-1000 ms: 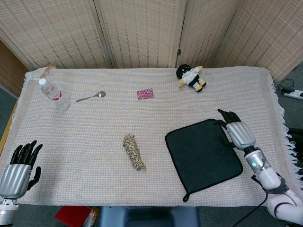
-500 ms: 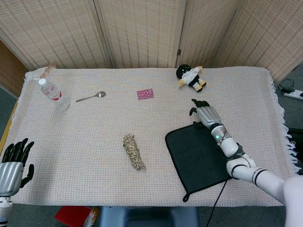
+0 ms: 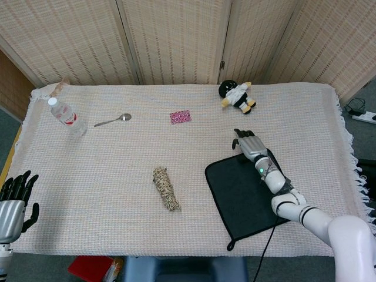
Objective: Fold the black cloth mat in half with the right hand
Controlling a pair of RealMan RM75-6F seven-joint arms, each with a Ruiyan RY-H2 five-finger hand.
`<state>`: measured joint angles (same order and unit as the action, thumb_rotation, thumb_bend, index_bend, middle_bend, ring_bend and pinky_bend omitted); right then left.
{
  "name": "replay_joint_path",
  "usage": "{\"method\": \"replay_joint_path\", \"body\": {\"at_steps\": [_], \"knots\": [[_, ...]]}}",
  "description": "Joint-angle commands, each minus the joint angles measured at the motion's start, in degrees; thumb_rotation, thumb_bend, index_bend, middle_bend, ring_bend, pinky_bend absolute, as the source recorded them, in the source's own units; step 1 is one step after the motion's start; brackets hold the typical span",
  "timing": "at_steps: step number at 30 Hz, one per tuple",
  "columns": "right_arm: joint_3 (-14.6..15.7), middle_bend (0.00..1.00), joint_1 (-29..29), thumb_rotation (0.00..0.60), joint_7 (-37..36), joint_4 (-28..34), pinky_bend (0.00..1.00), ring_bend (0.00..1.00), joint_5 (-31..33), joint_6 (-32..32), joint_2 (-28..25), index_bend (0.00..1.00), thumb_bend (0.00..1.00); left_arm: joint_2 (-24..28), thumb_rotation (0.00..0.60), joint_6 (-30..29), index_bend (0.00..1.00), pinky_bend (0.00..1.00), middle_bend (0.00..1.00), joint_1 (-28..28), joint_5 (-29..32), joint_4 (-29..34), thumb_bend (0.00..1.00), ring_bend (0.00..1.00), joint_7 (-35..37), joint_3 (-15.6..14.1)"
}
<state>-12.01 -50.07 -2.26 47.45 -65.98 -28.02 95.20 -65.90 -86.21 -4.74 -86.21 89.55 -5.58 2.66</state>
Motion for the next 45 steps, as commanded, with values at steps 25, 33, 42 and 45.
{"method": "replay_joint_path", "body": {"at_steps": [25,33,42,45], "knots": [[3.19,0.00,2.83,0.600,4.37,5.54,0.00,0.00,-0.95,-4.93,-2.55,0.53,0.50,0.08,0.600,-0.47,0.00,0.00,0.00,-0.04,-1.08,0.47,0.66,0.00,0.09,-0.51],[2.75,0.05,3.42,0.600,3.25,4.04,0.00,0.00,-1.72,-7.63,-0.84,0.62,0.50,0.22,0.600,-0.72,0.00,0.00,0.00,0.03,-1.28,0.51,0.65,0.00,0.32,-0.56],[3.37,0.08,5.00,0.600,0.29,6.11,0.00,0.02,-5.08,-11.48,-2.13,0.66,0.50,0.30,0.600,-0.83,0.00,0.00,0.00,0.10,-1.25,0.47,0.65,0.00,0.36,-0.57],[4.48,0.09,6.82,0.600,-0.88,10.43,0.00,0.02,-6.80,-13.69,-4.85,0.66,0.50,0.27,0.600,-0.77,0.00,0.00,0.00,0.09,-1.25,0.48,0.65,0.00,0.29,-0.62]]}}
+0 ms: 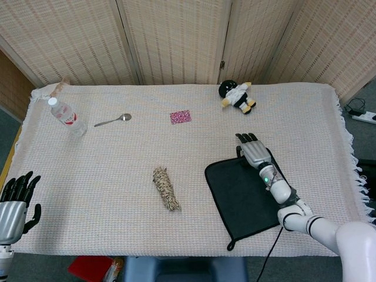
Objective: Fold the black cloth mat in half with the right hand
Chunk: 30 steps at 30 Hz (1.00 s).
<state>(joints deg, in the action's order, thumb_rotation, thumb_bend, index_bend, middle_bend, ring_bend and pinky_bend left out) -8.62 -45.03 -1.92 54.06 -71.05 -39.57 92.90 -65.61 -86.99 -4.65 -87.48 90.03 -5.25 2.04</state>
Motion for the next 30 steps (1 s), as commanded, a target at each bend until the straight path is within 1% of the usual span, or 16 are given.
{"method": "replay_joint_path", "body": {"at_steps": [1,8,12,18,26,30], "knots": [[1.58,0.09,2.38,0.600,-1.45,5.34,0.00,0.02,-2.26,-2.69,-3.56,0.66,0.50,-0.04,0.600,0.00,0.00,0.00,0.00,0.00,0.04,0.00,0.65,0.00,-0.10,0.00],[5.90,0.09,7.34,0.600,1.53,15.47,0.00,0.02,-5.50,-7.88,-10.63,0.66,0.50,-0.36,0.600,0.13,0.00,0.00,0.00,-0.06,-0.36,0.17,0.65,0.00,-0.62,-0.27],[8.11,0.09,9.89,0.600,3.34,19.28,0.00,0.02,-6.50,-10.07,-13.21,0.66,0.50,-0.50,0.600,0.28,0.00,0.00,0.00,-0.11,-0.45,0.24,0.65,0.00,-0.87,-0.40],[10.97,0.09,13.02,0.600,3.83,22.49,0.00,0.02,-8.72,-12.72,-15.22,0.66,0.50,-0.53,0.600,0.32,0.00,0.00,0.00,-0.14,-0.84,0.43,0.65,0.00,-0.93,-0.64],[14.43,0.09,16.60,0.600,3.20,24.14,0.00,0.03,-13.55,-16.94,-16.10,0.66,0.50,-0.34,0.600,-0.32,0.00,0.00,0.00,0.09,-1.54,0.62,0.65,0.00,-0.70,-0.87],[15.55,0.09,17.71,0.600,3.66,24.97,0.00,0.03,-15.33,-18.23,-16.42,0.66,0.50,-0.23,0.600,-0.65,0.00,0.00,0.00,0.22,-1.94,0.74,0.65,0.00,-0.51,-1.01]]}}
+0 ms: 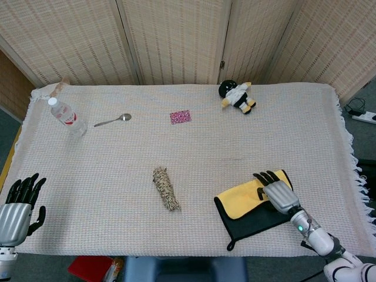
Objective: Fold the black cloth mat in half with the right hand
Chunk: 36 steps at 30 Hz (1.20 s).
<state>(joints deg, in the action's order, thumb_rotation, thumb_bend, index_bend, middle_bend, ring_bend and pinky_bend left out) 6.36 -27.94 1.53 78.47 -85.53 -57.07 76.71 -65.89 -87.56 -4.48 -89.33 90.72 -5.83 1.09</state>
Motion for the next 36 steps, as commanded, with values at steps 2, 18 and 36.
{"method": "replay_joint_path", "body": {"at_steps": [2,18,36], "knots": [[0.99,0.09,1.11,0.600,0.47,1.24,0.00,0.02,-1.57,-1.27,-0.44,0.66,0.50,0.11,0.600,-0.29,0.00,0.00,0.00,0.14,-0.24,0.14,0.65,0.00,0.24,-0.09],[3.14,0.09,4.26,0.600,4.19,4.57,0.00,0.02,-4.17,-3.28,-2.33,0.66,0.50,0.10,0.600,-1.23,0.00,0.00,0.00,0.55,-1.08,0.38,0.65,0.00,0.11,-0.28],[3.44,0.09,5.64,0.600,5.56,5.59,0.00,0.02,-4.92,-2.59,-2.89,0.66,0.50,0.37,0.600,-1.54,0.00,0.00,0.00,0.68,-1.27,0.41,0.65,0.00,0.58,-0.20]]}}
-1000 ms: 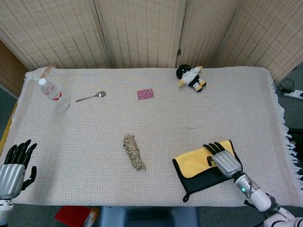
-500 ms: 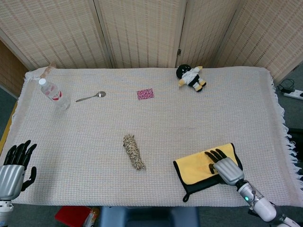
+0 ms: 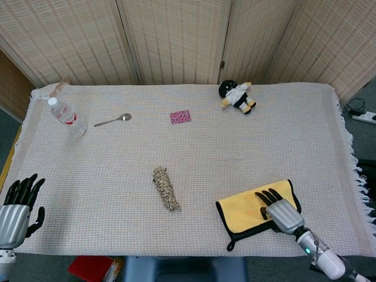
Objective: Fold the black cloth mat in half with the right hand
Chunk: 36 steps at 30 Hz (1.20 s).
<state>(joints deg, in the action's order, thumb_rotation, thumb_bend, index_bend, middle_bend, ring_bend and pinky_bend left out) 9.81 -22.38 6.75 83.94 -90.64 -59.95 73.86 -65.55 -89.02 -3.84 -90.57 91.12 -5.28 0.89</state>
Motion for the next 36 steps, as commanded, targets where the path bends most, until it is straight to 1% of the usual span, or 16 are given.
{"method": "replay_joint_path", "body": {"at_steps": [1,3,4,6,10,14,16,17,22,25,28,29,30,32,33,36], "knots": [[-0.06,0.08,0.12,0.600,0.63,0.21,0.00,0.02,0.42,0.49,-0.10,0.66,0.50,0.04,0.600,-0.08,0.00,0.00,0.00,0.05,-0.04,0.01,0.65,0.00,0.04,0.00],[-0.19,0.07,0.19,0.600,1.22,0.54,0.00,0.02,0.98,0.96,-0.33,0.65,0.50,0.07,0.600,-0.04,0.00,0.00,0.00,0.04,0.00,0.00,0.65,0.00,0.07,0.01],[-0.25,0.06,0.21,0.600,1.44,0.76,0.00,0.01,1.32,1.24,-0.48,0.62,0.50,0.07,0.600,0.00,0.00,0.00,0.00,0.04,0.05,-0.01,0.65,0.00,0.06,0.02],[-0.38,0.03,0.22,0.600,1.61,1.39,0.00,0.00,1.86,1.75,-0.85,0.52,0.50,0.06,0.600,0.06,0.00,0.00,0.00,0.04,0.12,-0.02,0.65,0.00,0.02,0.04],[-0.39,0.00,0.41,0.600,0.80,2.06,0.00,0.00,1.31,1.27,-1.50,0.25,0.50,0.04,0.600,0.06,0.00,0.00,0.00,0.04,0.18,-0.03,0.65,0.00,0.01,0.10],[-0.09,0.00,0.65,0.600,0.71,2.73,0.00,0.00,0.39,0.66,-2.58,0.07,0.50,0.01,0.600,0.14,0.00,0.00,0.00,0.01,0.26,-0.03,0.65,0.00,-0.05,0.15],[0.28,0.00,0.57,0.600,1.09,3.64,0.00,0.00,0.27,1.21,-3.55,0.02,0.50,-0.03,0.600,0.13,0.00,0.00,0.00,0.00,0.24,-0.05,0.65,0.00,-0.04,0.16],[0.47,0.00,0.52,0.600,1.23,4.12,0.00,0.00,0.14,1.43,-3.99,0.01,0.50,-0.03,0.600,0.12,0.00,0.00,0.00,0.00,0.23,-0.06,0.65,0.00,-0.03,0.17],[2.04,0.00,0.69,0.600,2.49,7.52,0.00,0.00,-0.54,2.24,-7.54,0.01,0.50,0.04,0.600,-0.20,0.00,0.00,0.00,0.15,0.24,0.03,0.65,0.00,0.10,0.24],[2.52,0.00,1.49,0.600,1.99,9.83,0.00,0.00,-2.23,-0.01,-9.38,0.01,0.50,0.05,0.600,-0.12,0.00,0.00,0.00,0.13,0.36,0.04,0.65,0.00,0.17,0.29],[2.70,0.00,2.00,0.600,-0.84,10.51,0.00,0.00,-5.52,-2.87,-9.29,0.02,0.50,-0.04,0.600,0.24,0.00,0.00,0.00,-0.02,0.23,0.07,0.65,0.00,0.07,0.15],[2.52,0.00,2.11,0.600,-2.13,10.05,0.00,0.00,-6.67,-3.87,-8.43,0.05,0.50,-0.09,0.600,0.35,0.00,0.00,0.00,-0.09,0.11,0.11,0.65,0.00,0.05,0.09],[2.38,0.00,2.09,0.600,-2.88,9.46,0.00,0.00,-7.44,-4.31,-7.63,0.12,0.50,-0.12,0.600,0.38,0.00,0.00,0.00,-0.11,0.03,0.14,0.65,0.00,0.05,0.06],[1.94,0.00,1.76,0.600,-4.45,8.13,0.00,0.00,-8.47,-4.47,-5.63,0.30,0.50,-0.11,0.600,0.26,0.00,0.00,0.00,-0.11,-0.18,0.20,0.65,0.00,0.10,0.02],[1.69,0.00,1.54,0.600,-5.10,7.59,0.00,0.00,-8.79,-4.41,-4.72,0.34,0.50,-0.09,0.600,0.15,0.00,0.00,0.00,-0.07,-0.24,0.24,0.65,0.00,0.15,0.02],[1.03,0.01,0.36,0.600,-6.15,5.92,0.00,0.00,-9.84,-3.34,-2.07,0.41,0.50,0.10,0.600,-0.21,0.00,0.00,0.00,0.08,-0.30,0.29,0.65,0.00,0.36,0.06]]}}
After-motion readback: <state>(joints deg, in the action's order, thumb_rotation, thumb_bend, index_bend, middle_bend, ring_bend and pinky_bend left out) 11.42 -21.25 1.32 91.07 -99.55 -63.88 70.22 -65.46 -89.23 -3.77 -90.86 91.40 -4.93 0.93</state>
